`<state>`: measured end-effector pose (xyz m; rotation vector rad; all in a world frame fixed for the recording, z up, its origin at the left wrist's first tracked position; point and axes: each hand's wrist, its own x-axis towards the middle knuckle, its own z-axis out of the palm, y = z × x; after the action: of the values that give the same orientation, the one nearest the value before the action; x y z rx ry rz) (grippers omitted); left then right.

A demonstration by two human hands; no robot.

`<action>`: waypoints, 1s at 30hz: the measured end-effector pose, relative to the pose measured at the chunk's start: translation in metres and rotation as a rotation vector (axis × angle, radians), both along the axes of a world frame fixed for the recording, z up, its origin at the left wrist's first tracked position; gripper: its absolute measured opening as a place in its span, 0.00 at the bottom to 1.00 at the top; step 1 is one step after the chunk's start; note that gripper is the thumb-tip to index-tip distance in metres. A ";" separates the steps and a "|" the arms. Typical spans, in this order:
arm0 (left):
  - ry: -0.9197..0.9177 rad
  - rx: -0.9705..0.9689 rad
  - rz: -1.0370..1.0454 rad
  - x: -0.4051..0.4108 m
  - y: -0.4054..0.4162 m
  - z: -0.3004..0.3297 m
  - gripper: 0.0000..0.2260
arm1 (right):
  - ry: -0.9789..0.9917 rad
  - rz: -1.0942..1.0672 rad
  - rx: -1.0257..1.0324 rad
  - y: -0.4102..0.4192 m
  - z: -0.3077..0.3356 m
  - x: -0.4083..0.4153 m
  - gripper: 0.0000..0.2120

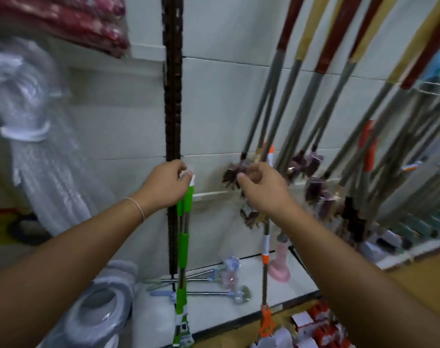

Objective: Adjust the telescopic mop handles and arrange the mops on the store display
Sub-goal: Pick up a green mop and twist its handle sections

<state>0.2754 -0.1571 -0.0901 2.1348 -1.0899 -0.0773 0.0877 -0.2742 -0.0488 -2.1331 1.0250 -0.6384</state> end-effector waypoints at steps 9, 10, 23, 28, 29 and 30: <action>0.126 0.149 0.224 0.000 0.034 -0.092 0.13 | 0.180 0.305 0.179 0.001 -0.111 0.051 0.21; 0.139 0.164 0.234 -0.001 0.037 -0.103 0.14 | 0.198 0.313 0.195 0.001 -0.124 0.055 0.21; 0.259 0.362 0.105 0.008 0.009 -0.242 0.12 | 0.390 0.241 0.316 -0.031 -0.270 0.117 0.22; 0.322 0.377 0.089 0.016 -0.004 -0.284 0.12 | 0.434 0.226 0.292 -0.046 -0.313 0.145 0.23; 0.330 0.373 0.090 0.017 -0.005 -0.291 0.12 | 0.433 0.225 0.280 -0.047 -0.319 0.152 0.23; 0.338 0.373 0.092 0.018 -0.006 -0.297 0.12 | 0.434 0.226 0.266 -0.048 -0.324 0.158 0.22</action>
<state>0.2931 -0.1628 -0.3869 2.3806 -0.8232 -0.6172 0.2453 -0.3227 -0.3733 -2.1475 1.0014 0.0745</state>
